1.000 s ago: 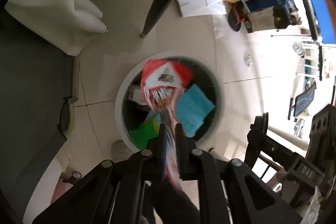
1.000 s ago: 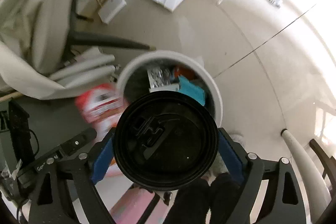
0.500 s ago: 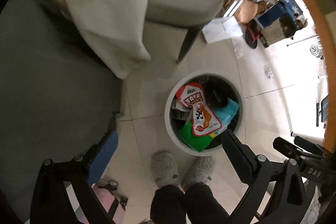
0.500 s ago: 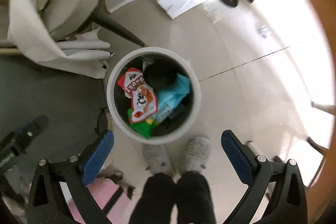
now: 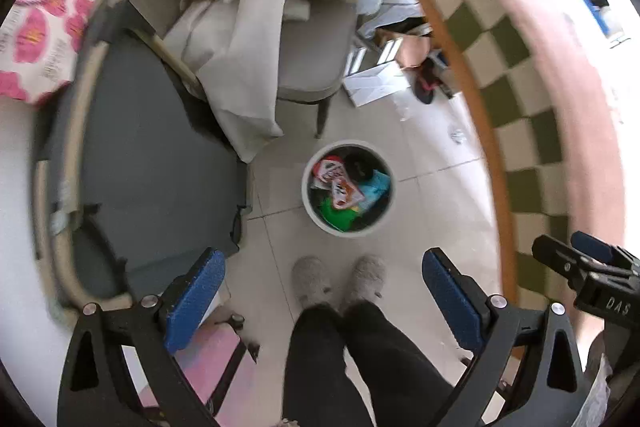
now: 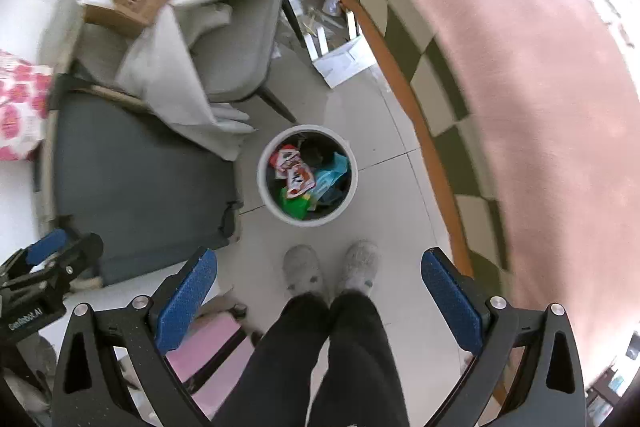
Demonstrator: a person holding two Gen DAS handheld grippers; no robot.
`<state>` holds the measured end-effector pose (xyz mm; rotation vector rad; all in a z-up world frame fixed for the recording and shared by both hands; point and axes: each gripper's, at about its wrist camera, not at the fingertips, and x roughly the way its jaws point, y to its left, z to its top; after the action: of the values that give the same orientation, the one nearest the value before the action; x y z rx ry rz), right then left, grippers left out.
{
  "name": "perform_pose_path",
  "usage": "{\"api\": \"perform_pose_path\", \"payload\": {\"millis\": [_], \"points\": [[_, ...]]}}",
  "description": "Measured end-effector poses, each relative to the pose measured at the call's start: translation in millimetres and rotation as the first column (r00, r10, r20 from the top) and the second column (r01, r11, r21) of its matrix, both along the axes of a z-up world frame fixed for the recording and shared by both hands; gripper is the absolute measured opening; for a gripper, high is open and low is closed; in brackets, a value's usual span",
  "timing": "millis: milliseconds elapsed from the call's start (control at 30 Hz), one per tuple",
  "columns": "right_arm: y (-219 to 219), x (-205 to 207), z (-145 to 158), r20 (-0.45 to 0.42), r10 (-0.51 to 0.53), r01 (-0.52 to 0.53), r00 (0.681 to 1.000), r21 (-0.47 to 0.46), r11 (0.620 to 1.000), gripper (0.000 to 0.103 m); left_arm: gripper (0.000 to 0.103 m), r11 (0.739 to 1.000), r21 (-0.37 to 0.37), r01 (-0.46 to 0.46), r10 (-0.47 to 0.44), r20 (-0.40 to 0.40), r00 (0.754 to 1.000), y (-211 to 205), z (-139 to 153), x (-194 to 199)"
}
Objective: Collect trash
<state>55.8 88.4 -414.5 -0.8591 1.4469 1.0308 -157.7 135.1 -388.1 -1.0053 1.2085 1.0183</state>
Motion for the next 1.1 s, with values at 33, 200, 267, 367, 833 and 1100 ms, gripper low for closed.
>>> {"api": "perform_pose_path", "payload": {"millis": [33, 200, 267, 367, 833, 1100], "points": [[-4.1, 0.0, 18.0, -0.016, -0.001, 0.002, 1.000, 0.006, 1.000, 0.103, 0.101, 1.000, 0.004, 0.004, -0.004, 0.010, 1.000, -4.3, 12.9, 1.6], [-27.4, 3.0, 105.1, -0.072, 0.010, -0.006, 0.997, 0.058, 0.998, 0.103, 0.101, 0.999, 0.031, 0.021, -0.024, 0.086, 0.996, -25.0, 85.2, 8.7], [-35.2, 4.5, 137.4, -0.084, 0.014, -0.006, 0.996, 0.087, 0.996, 0.103, 0.101, 0.998, 0.044, 0.034, -0.039, 0.115, 0.993, -27.9, 106.3, 12.9], [-45.9, 5.5, 178.8, -0.103, 0.021, -0.008, 0.994, 0.130, 0.991, 0.103, 0.101, 0.997, 0.063, 0.049, -0.058, 0.163, 0.985, -34.5, 141.5, 16.8], [-56.4, -1.4, 298.9, -0.162, 0.064, -0.021, 0.985, 0.253, 0.967, 0.103, 0.101, 0.984, 0.165, 0.060, -0.113, 0.330, 0.937, -57.4, 263.8, 17.6], [-55.7, -5.5, 323.0, -0.164, 0.089, -0.041, 0.982, 0.277, 0.960, 0.103, 0.102, 0.981, 0.187, 0.043, -0.109, 0.359, 0.927, -62.4, 285.7, 13.9]]}}
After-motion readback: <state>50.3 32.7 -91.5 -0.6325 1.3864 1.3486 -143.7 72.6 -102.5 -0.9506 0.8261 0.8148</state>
